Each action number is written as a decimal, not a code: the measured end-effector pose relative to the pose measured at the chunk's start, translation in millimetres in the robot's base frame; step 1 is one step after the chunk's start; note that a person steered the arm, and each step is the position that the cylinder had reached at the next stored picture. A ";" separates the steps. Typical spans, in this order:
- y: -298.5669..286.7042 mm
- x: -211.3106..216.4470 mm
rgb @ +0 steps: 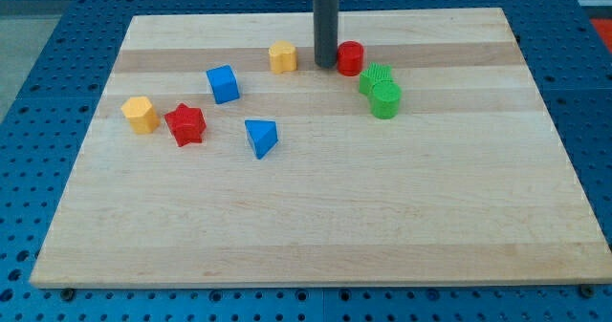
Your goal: Move your arm closer to the green circle
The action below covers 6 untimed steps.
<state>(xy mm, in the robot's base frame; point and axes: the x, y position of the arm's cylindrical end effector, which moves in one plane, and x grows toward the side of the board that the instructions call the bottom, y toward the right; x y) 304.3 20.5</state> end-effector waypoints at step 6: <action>49.7 -39.5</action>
